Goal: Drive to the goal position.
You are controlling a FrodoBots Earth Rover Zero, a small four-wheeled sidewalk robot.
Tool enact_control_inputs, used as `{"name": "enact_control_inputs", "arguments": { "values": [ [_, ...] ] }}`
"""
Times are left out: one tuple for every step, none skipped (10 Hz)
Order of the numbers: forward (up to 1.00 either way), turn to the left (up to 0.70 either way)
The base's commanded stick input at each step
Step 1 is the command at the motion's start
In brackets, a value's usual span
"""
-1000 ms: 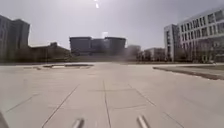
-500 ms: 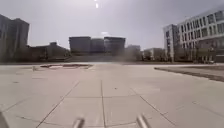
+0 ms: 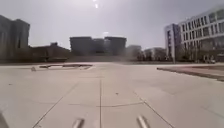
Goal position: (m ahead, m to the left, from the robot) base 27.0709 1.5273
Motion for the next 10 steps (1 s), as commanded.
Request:
{"name": "enact_control_inputs", "arguments": {
  "values": [
    [0.7, 0.0],
    [0.7, 0.0],
    [0.7, 0.0],
    [0.7, 0.0],
    [0.7, 0.0],
    [0.7, 0.0],
    [0.7, 0.0],
    [0.7, 0.0],
    [0.7, 0.0],
    [0.7, 0.0]
  ]
}}
